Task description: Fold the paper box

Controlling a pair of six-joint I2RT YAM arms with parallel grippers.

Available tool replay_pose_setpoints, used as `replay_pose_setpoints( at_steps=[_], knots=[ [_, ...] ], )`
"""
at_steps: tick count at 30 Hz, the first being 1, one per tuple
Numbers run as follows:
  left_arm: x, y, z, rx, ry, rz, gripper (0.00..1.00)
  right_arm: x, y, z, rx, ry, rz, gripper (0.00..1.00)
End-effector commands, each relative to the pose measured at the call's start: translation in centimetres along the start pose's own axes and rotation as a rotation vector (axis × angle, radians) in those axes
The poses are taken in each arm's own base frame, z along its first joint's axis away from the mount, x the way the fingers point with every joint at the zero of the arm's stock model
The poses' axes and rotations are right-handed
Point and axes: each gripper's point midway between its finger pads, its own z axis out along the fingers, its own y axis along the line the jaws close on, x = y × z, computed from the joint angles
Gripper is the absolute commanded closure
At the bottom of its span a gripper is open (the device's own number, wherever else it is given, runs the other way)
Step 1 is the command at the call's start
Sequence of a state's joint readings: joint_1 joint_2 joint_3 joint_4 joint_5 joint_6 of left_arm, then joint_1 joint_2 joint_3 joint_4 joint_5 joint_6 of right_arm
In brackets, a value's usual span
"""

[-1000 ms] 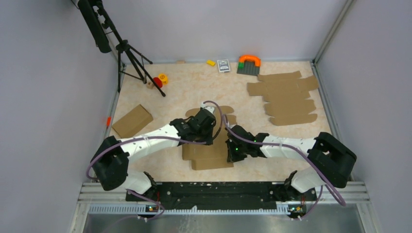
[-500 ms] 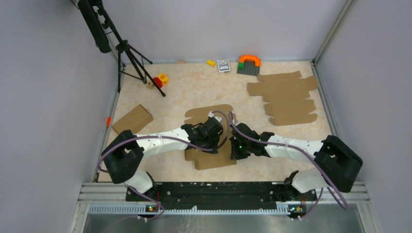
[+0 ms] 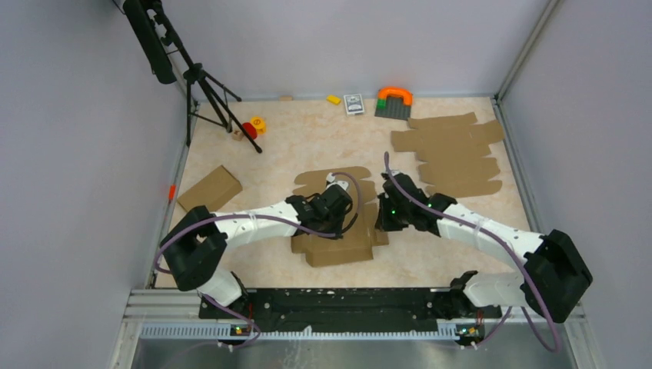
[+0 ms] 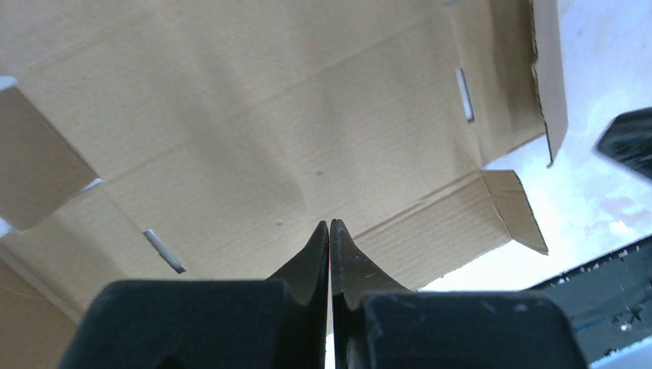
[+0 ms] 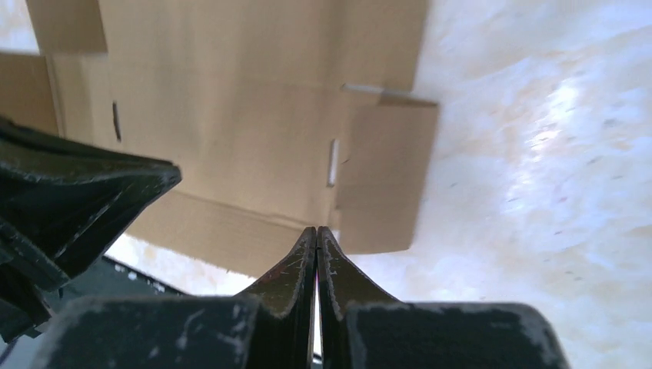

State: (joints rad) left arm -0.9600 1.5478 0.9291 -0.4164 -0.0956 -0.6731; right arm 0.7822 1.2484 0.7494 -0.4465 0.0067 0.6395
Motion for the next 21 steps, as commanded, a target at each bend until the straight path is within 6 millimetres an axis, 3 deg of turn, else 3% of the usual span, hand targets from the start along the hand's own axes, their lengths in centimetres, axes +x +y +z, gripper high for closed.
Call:
replay_pose_setpoints(
  at_steps=[1, 2, 3, 4, 10, 16, 21],
  knots=[
    [-3.3, 1.0, -0.9, -0.047, -0.093, -0.009, 1.0, -4.6, -1.1, -1.5, 0.009, -0.113, 0.028, 1.0],
    [-5.3, 0.4, -3.6, -0.003, -0.176, -0.021, 1.0, -5.3, -1.6, -1.5, 0.014, -0.125, 0.04, 1.0],
    [-4.2, 1.7, -1.2, -0.067, -0.112, -0.013, 1.0, -5.8, -2.1, -1.3, 0.017, -0.129, 0.05, 1.0],
    [-4.3, 2.0, -0.7, -0.085, -0.103, -0.011, 1.0, -6.4, -2.8, -1.0, 0.032, -0.135, 0.064, 1.0],
    [-5.3, 3.4, 0.9, -0.146, -0.081, -0.017, 1.0, -8.1, -6.6, 2.1, 0.112, -0.112, 0.125, 1.0],
    [-5.5, 4.8, 1.9, -0.179, -0.059, -0.055, 1.0, -7.7, -7.1, 4.8, 0.112, -0.021, 0.132, 1.0],
    [-6.7, 4.7, -0.9, -0.138, -0.136, -0.041, 1.0, -8.1, -6.7, 4.4, 0.047, -0.059, 0.138, 0.73]
  ],
)
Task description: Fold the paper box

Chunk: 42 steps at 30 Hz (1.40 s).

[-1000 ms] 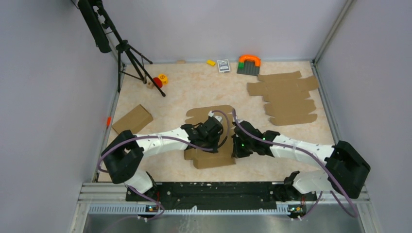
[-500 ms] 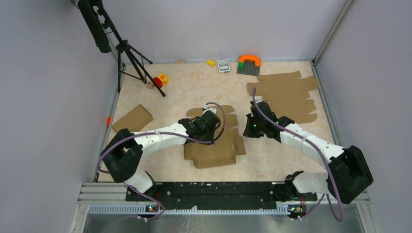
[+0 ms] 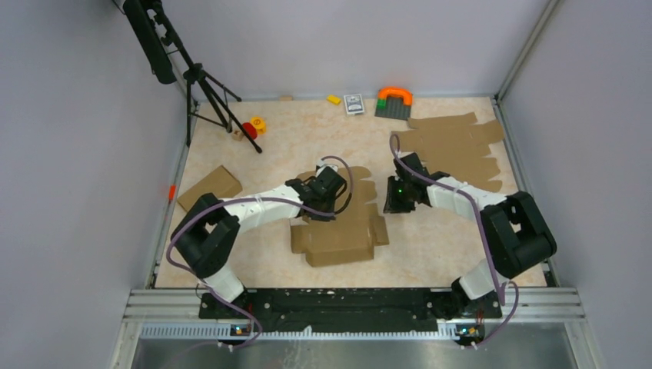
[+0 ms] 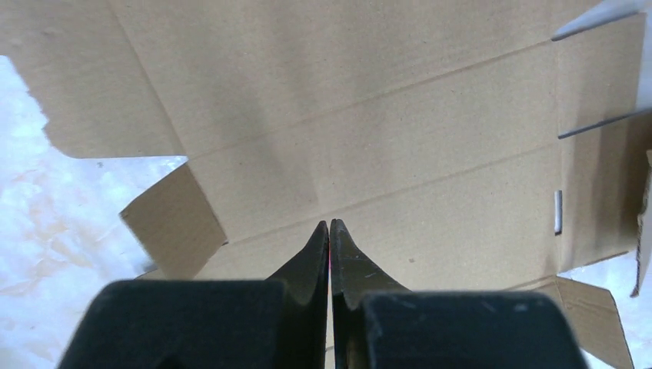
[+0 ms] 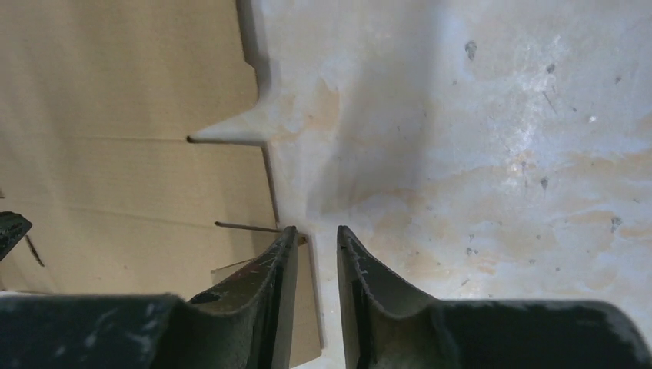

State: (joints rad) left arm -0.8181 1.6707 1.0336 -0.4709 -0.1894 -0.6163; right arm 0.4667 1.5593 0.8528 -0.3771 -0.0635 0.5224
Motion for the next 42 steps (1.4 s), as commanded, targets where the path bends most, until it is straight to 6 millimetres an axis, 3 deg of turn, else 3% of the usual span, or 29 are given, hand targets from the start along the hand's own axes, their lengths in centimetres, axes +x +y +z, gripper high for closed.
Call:
replay_pose_setpoints(
  at_steps=[1, 4, 8, 11, 14, 18, 24, 35, 42],
  knots=[
    [-2.9, 0.0, -3.7, 0.048, -0.133, 0.005, 1.0, -3.3, 2.0, -1.6, -0.139, -0.118, -0.005, 0.7],
    [-3.7, 1.6, -6.1, 0.023, -0.192, -0.005, 0.89, -3.4, 2.6, -1.9, -0.215, -0.124, 0.004, 0.64],
    [-4.1, 5.4, -7.2, -0.066, -0.22, -0.071, 0.53, -3.1, 3.1, -1.6, -0.256, -0.108, -0.001, 0.51],
    [-3.8, 8.2, -6.3, -0.091, -0.185, -0.145, 0.48, -3.2, 3.4, -1.5, -0.274, -0.107, 0.003, 0.47],
    [-3.3, 9.1, -5.0, -0.078, -0.137, -0.183, 0.47, -3.2, 3.6, -1.5, -0.279, -0.1, 0.005, 0.44],
    [-2.8, 8.2, -3.6, -0.016, -0.089, -0.195, 0.5, -3.0, 3.6, -1.3, -0.281, -0.09, 0.005, 0.41],
    [-2.4, 7.3, -1.9, 0.048, -0.041, -0.214, 0.63, -2.4, 3.4, -1.1, -0.282, -0.077, 0.009, 0.39],
    [-1.6, 7.1, -0.4, 0.045, 0.02, -0.211, 1.0, -1.8, 3.2, -0.3, -0.279, -0.055, 0.014, 0.38],
    [-2.2, 7.3, -1.7, 0.049, -0.027, -0.23, 1.0, -1.2, 3.1, 0.4, -0.283, -0.028, 0.027, 0.38]
  ],
)
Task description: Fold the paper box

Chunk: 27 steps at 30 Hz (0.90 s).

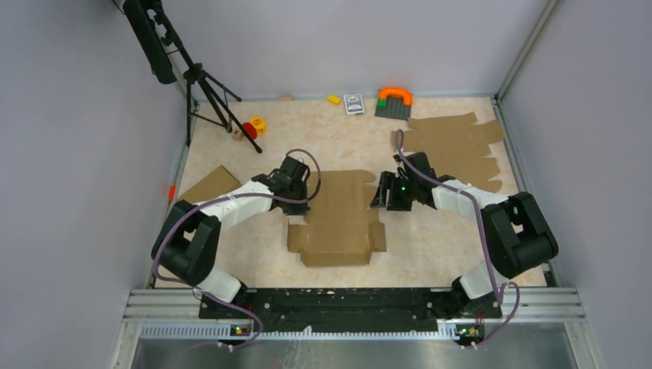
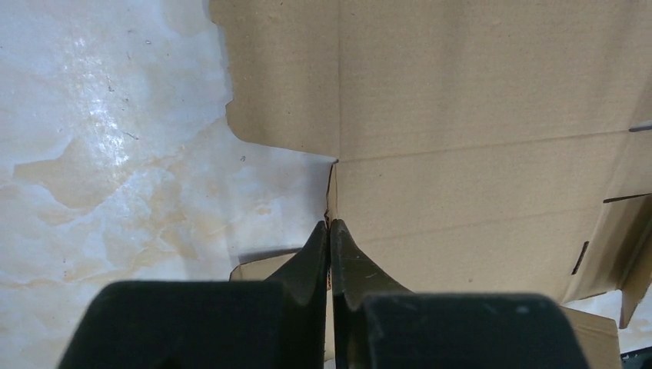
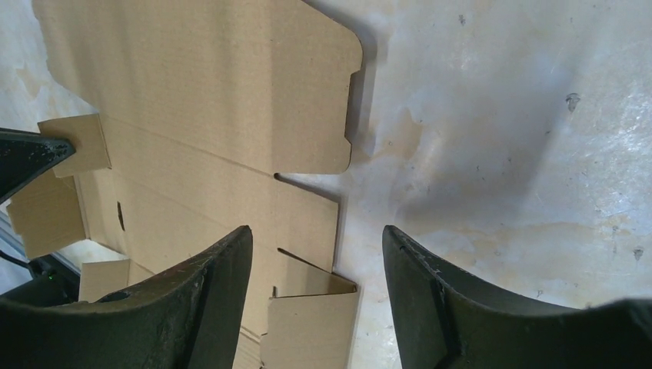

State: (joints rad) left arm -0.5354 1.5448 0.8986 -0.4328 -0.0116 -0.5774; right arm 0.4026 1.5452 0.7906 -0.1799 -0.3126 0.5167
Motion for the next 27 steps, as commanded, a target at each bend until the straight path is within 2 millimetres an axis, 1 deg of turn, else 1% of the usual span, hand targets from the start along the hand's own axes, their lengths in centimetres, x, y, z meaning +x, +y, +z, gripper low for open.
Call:
replay_pose_setpoints(
  at_steps=[1, 4, 9, 17, 21, 23, 27],
  knots=[
    [-0.9, -0.2, -1.3, 0.023, -0.051, -0.02, 1.0, 0.2, -0.1, 0.6, -0.022, 0.007, 0.013, 0.38],
    [-0.5, -0.9, -1.7, 0.083, -0.04, -0.045, 1.0, 0.8, -0.1, 0.8, -0.036, 0.02, 0.028, 0.38],
    [-1.0, -1.6, -3.0, 0.128, -0.074, -0.065, 1.0, 2.0, -0.1, 1.2, -0.067, 0.041, 0.048, 0.38],
    [-1.2, -1.9, -4.3, 0.155, -0.096, -0.074, 1.0, 2.6, 0.5, 1.4, -0.119, 0.054, 0.072, 0.38],
    [-1.1, -2.0, -4.3, 0.161, -0.095, -0.075, 1.0, 3.2, 0.8, 1.3, -0.141, 0.071, 0.088, 0.41],
    [-0.9, -1.8, -4.0, 0.156, -0.086, -0.071, 1.0, 2.7, 1.3, 1.2, -0.166, 0.052, 0.089, 0.46],
    [-0.1, -1.2, -3.0, 0.126, -0.053, -0.065, 1.0, 2.1, 2.3, 0.6, -0.206, 0.026, 0.089, 0.51]
  ],
)
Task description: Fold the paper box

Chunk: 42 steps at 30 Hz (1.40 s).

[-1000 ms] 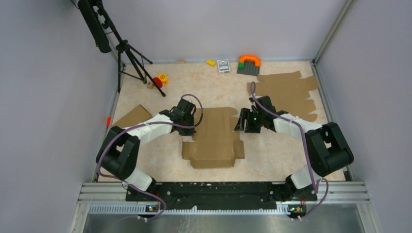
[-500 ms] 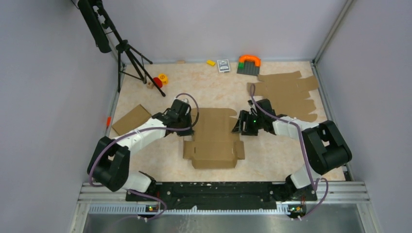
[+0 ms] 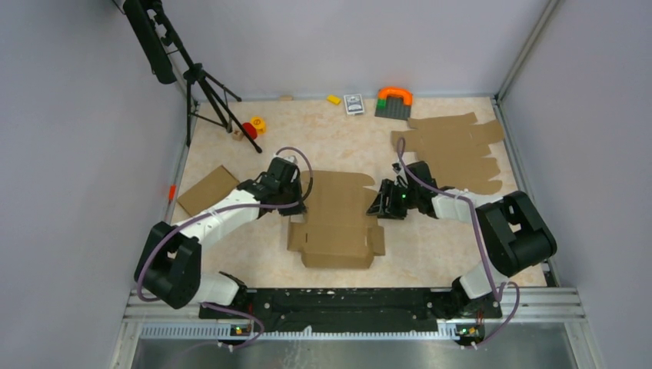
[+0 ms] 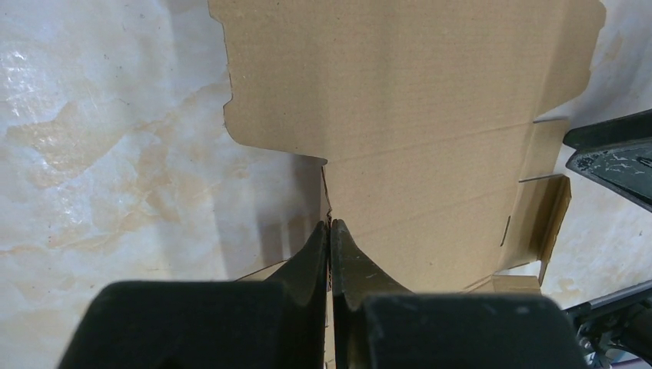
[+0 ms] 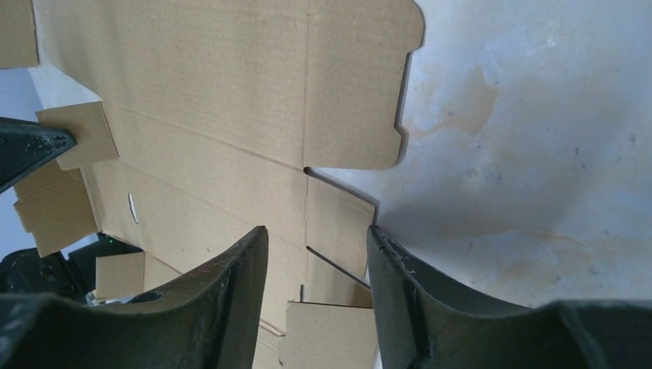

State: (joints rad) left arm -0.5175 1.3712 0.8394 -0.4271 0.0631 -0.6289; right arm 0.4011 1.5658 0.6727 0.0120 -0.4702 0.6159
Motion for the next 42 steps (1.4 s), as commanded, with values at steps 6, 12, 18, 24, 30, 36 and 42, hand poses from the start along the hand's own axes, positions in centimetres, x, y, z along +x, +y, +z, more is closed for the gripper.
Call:
replay_pose_setpoints(
  at_steps=[6, 12, 18, 24, 30, 36, 42],
  knots=[
    [0.9, 0.6, 1.5, -0.01, 0.037, -0.002, 1.0, -0.7, 2.6, -0.9, -0.115, -0.022, 0.003, 0.59],
    [1.2, 0.6, 2.2, -0.008, 0.055, 0.0, 1.0, -0.7, 3.8, -1.1, -0.174, -0.011, 0.0, 0.66],
    [1.4, 0.7, 2.4, -0.011, 0.059, 0.001, 1.0, -0.5, 5.1, -1.6, -0.237, 0.001, -0.003, 0.7],
    [1.4, 0.7, 2.5, -0.013, 0.062, 0.002, 1.0, -0.4, 5.7, -1.5, -0.246, 0.016, -0.018, 0.7],
    [1.6, 1.0, 2.5, -0.02, 0.064, 0.002, 1.0, 0.1, 5.2, -0.6, -0.234, 0.035, -0.007, 0.71],
    [1.6, 1.2, 2.4, -0.031, 0.063, 0.007, 1.0, -1.1, 2.0, -1.8, 0.014, -0.017, -0.054, 0.52],
    [1.6, 0.9, 2.3, -0.02, 0.077, 0.021, 0.81, -1.4, -1.7, -3.5, 0.242, -0.054, -0.093, 0.12]
  ],
)
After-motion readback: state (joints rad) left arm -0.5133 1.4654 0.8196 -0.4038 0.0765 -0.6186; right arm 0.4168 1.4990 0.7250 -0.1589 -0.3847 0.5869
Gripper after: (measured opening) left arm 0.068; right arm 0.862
